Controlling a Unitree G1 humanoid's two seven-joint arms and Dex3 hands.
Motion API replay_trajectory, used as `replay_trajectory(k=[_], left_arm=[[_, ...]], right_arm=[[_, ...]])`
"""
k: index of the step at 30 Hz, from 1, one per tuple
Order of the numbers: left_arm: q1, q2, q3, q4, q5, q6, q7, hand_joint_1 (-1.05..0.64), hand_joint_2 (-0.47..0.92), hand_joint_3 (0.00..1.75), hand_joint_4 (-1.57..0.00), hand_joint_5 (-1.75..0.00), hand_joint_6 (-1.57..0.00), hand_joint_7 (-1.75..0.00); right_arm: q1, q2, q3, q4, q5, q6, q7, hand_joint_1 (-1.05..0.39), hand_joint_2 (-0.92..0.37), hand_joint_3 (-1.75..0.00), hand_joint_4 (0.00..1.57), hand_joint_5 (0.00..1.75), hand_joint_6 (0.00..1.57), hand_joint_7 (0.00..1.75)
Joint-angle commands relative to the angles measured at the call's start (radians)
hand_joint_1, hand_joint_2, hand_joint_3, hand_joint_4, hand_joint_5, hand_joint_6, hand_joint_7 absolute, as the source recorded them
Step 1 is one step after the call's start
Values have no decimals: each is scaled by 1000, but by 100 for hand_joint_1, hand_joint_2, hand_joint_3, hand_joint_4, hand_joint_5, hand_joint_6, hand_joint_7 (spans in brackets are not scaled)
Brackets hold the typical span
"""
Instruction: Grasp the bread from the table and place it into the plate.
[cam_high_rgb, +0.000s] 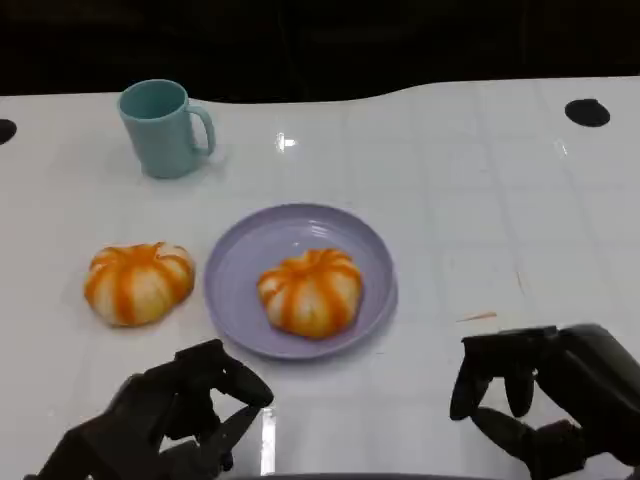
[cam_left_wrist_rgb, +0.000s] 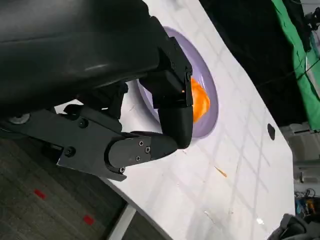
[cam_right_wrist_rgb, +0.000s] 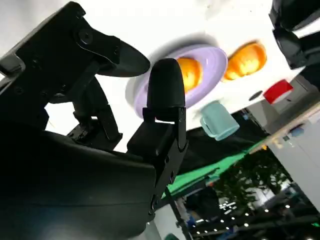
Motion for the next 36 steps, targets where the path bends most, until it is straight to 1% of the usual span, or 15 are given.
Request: replay_trajectory(k=[1, 11, 17, 20, 29, 36], left_arm=[[-8, 15, 7, 3, -4, 3, -7, -32, 88, 55, -72, -175, -62, -130], [-16, 19, 9, 19, -4, -14, -7, -31, 88, 54, -71, -175, -62, -130], [-17, 23, 12, 35, 0, -31, -5, -31, 87, 54, -72, -175, -62, -130], [-18, 25, 15, 45, -6, -42, -8, -31, 87, 54, -72, -175, -63, -129], [-22, 28, 21, 51, -18, -41, -12, -31, 86, 53, -73, -175, -64, -128], [-20, 32, 26, 43, -21, -38, -17, -31, 86, 53, -73, -175, -65, -127]], right_arm=[[11, 7, -16, 16, -20, 5, -39, -3, -30, -115, 86, 172, 80, 128], [6, 4, -9, 75, -69, -14, -99, 1, -31, -115, 90, 175, 82, 130], [0, 2, 0, 96, -87, -23, -111, 0, -30, -113, 90, 175, 83, 130], [0, 7, 2, 94, -92, -14, -110, -2, -29, -114, 91, 175, 84, 129], [-3, 15, 9, 84, -90, 2, -97, -1, -27, -114, 93, 175, 85, 130], [-6, 12, 14, 71, -103, 9, -93, -2, -27, -115, 94, 175, 85, 130]])
